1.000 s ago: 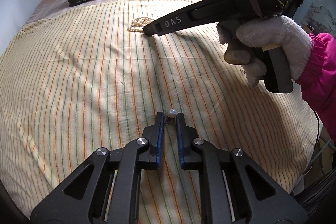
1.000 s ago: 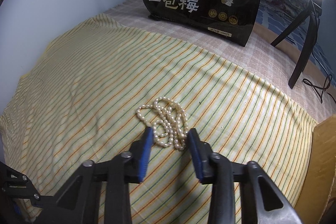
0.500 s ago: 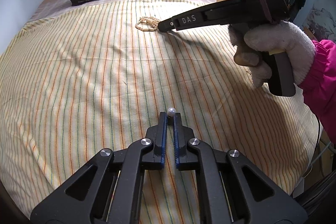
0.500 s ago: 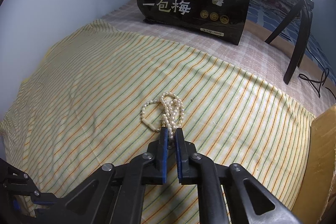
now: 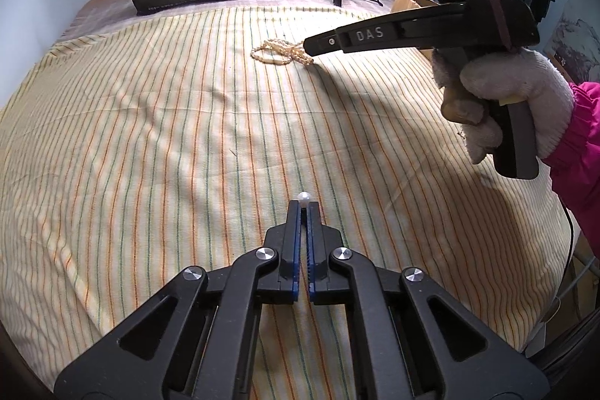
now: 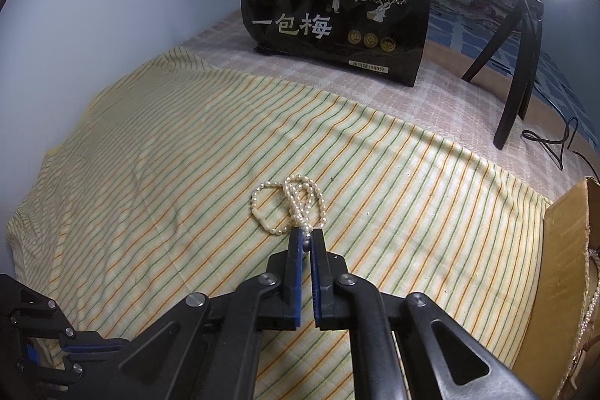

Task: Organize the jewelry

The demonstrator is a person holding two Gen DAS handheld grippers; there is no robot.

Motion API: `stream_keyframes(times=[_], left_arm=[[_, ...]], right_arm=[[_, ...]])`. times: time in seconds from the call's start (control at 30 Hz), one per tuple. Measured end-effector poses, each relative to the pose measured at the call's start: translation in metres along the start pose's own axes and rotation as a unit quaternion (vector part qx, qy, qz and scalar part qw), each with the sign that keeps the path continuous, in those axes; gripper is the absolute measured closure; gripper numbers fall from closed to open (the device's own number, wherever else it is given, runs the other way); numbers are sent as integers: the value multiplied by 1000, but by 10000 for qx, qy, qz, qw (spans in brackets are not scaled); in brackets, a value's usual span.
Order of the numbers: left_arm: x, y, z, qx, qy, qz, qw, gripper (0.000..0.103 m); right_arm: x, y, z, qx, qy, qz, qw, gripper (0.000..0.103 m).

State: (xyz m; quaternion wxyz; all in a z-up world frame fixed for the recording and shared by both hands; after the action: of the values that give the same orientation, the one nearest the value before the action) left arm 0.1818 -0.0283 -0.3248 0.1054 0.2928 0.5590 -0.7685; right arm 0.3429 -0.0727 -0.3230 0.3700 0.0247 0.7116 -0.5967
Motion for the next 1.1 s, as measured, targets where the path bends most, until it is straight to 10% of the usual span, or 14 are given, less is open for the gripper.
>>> stream_keyframes(times=[0.3,0.43,0.83,0.97,1.1], left_arm=[[1,2,3,-45,138,15,9999,103],[2,3,-2,-121,31,-49,9999,103],[-6,11,-10,-313,37,-130,9994,94],[-9,10,-8,-159,49,-80,9998,63],[-12,10,-6,-261,170,35,9995,57]], right_arm=[[0,-7,-1,-137,-15,77,9999,101],[1,-3,1,-54,12,41,10000,58],[2,13,11,-194,345,-93,9992,57],[2,14,10,-189,319,-94,9993,56],[0,15,12,-162,311,-82,9994,56]])
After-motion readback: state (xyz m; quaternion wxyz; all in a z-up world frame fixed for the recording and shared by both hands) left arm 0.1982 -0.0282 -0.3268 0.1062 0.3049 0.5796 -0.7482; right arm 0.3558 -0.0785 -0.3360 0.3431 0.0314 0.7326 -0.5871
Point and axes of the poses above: each gripper's, at about its wrist camera, not at the fingertips, and y roughly the way its jaws point, z to its right, x to its underside, the point moved 8 cm from there along y, roughly the way its jaws point, and after that the axes turned 3 degrees about x, right-handed, at the moved point
